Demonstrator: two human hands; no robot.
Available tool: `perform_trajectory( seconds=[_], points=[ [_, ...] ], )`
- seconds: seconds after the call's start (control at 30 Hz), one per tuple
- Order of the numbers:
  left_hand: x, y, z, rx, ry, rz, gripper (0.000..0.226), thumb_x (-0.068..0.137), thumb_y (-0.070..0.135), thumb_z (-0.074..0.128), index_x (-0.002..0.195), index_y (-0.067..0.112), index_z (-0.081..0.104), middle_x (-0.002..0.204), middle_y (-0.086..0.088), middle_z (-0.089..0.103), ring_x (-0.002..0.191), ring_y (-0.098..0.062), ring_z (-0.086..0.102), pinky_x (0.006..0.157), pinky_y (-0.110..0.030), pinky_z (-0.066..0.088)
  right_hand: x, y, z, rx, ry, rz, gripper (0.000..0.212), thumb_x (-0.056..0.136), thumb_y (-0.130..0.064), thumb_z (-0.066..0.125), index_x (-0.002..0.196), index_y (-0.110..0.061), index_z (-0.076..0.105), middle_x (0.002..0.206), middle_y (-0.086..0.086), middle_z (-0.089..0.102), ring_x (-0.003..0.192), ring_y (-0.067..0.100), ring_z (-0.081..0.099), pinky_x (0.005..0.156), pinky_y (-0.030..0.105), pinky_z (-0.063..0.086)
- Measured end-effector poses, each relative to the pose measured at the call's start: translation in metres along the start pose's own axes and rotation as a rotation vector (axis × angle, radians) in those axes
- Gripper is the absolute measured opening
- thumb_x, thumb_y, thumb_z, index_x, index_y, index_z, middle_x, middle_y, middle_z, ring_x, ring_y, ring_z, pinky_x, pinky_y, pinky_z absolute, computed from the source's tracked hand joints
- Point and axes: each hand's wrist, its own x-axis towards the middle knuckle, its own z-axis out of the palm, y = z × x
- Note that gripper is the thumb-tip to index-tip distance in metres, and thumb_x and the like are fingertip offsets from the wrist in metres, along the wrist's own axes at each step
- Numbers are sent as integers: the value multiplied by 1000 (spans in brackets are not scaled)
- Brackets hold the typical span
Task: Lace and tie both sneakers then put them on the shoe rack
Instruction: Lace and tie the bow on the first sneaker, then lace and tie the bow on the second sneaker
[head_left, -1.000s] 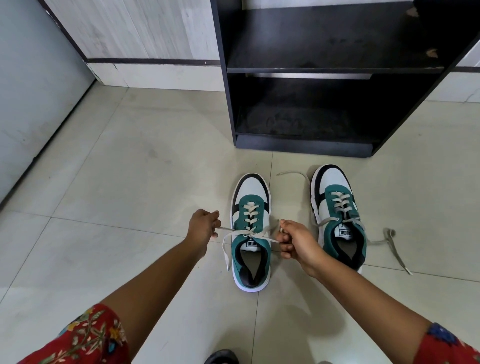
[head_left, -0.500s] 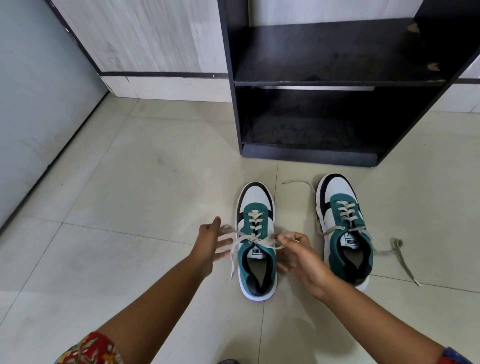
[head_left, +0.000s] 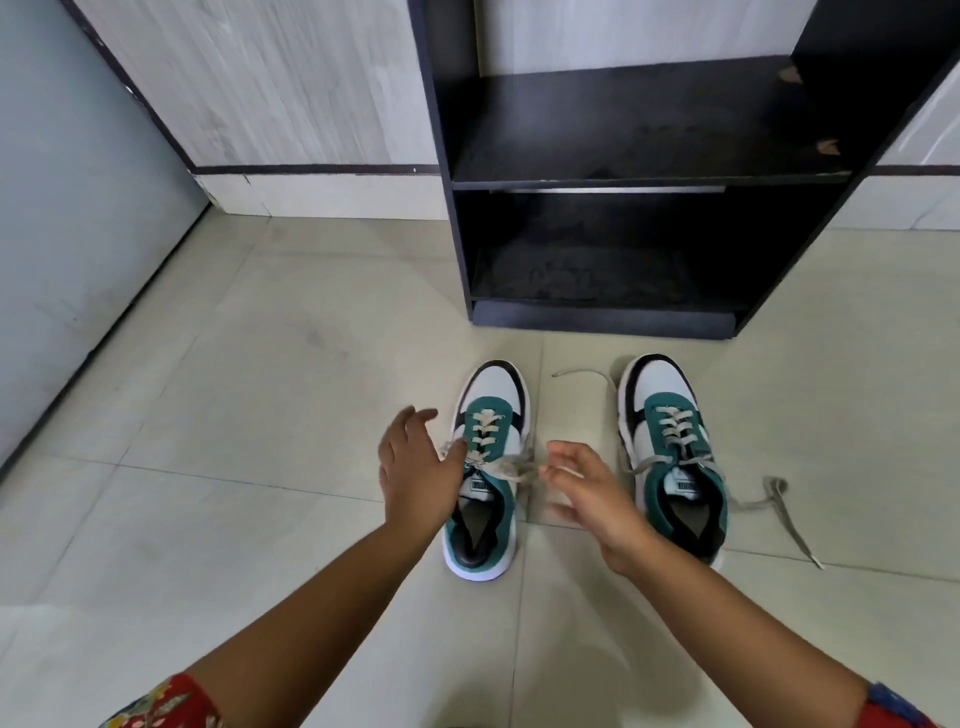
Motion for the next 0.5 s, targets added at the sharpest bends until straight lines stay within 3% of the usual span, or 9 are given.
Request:
perform_trajectory(
  seconds=[0.1, 0.2, 0.33, 0.43, 0.5],
  points=[
    [-8, 21, 11, 45, 88, 306, 25, 84, 22, 60, 109, 21, 59, 143, -2, 40, 133, -23, 30, 107, -36, 26, -22, -8, -35, 66, 83, -119, 17, 93, -9, 48, 92, -15, 65, 96, 6, 68, 83, 18, 64, 70, 24, 53],
    [-10, 50, 35, 48, -72, 530, 13, 83, 19, 59, 94, 22, 65, 132, 0, 53, 124, -22, 43, 101, -30, 31, -36, -18, -78, 94, 276, -253, 20, 93, -3, 47, 87, -9, 65, 78, 6, 68, 69, 14, 63, 63, 16, 53],
    [-12, 84, 65, 59, -408, 575, 13, 87, 23, 55, 98, 24, 62, 120, 5, 59, 112, -17, 52, 92, -28, 40, -39, -13, -135, -1, 469, -291, 21, 92, -4, 48, 86, -15, 65, 81, 2, 68, 70, 5, 64, 67, 17, 51],
    [-11, 98, 81, 126, -507, 567, 20, 88, 25, 54, 108, 25, 58, 119, 7, 59, 107, -14, 55, 80, -25, 39, -32, -1, -151, -109, 489, -242, 19, 90, -6, 52, 88, -22, 63, 93, -3, 67, 84, 10, 61, 79, 24, 46],
    [-10, 100, 94, 151, -520, 559, 24, 88, 26, 54, 112, 25, 57, 122, 7, 58, 109, -15, 55, 83, -27, 42, -25, 8, -151, -209, 467, -214, 19, 89, -8, 53, 95, -23, 62, 99, -7, 65, 87, 6, 60, 79, 17, 45]
  ],
)
